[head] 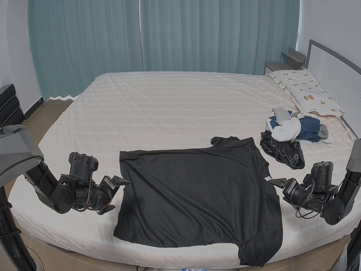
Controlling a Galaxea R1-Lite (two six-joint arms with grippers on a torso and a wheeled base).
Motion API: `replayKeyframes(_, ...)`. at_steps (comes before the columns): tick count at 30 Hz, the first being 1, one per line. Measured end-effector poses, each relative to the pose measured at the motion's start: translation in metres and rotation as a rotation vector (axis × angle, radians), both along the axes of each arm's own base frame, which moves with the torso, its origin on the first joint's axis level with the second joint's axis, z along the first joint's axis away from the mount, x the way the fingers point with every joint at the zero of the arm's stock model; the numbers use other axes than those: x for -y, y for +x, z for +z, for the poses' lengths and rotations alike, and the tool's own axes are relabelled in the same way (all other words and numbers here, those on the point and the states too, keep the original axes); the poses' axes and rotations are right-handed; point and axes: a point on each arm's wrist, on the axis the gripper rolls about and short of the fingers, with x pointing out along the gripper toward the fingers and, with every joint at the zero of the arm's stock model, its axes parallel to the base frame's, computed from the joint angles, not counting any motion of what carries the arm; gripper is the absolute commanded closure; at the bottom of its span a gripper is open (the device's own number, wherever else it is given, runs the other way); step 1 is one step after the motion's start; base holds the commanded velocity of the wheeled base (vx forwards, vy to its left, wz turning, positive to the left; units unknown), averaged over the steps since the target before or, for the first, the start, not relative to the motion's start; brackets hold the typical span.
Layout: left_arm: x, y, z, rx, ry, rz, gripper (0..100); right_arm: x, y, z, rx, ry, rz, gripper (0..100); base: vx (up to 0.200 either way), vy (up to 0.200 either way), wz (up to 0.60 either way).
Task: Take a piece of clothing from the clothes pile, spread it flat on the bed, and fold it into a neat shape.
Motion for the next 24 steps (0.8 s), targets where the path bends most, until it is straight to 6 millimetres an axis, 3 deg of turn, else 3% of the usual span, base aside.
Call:
replayKeyframes(10, 0.005, -0.016, -0.006, -0.026, 0.025, -0.037, 0, -0.001, -0.021, -0.009, -0.068, 0.014, 0.02, 0, -0.18, 0.0, 0.0)
replayKeyframes(24, 0.013, -0.021, -0.025, -0.042, 0.203, -0.101, 0, -0.004, -0.026, -0.013, -0.094, 0.005, 0.031, 0, 0.0, 0.0, 0.0)
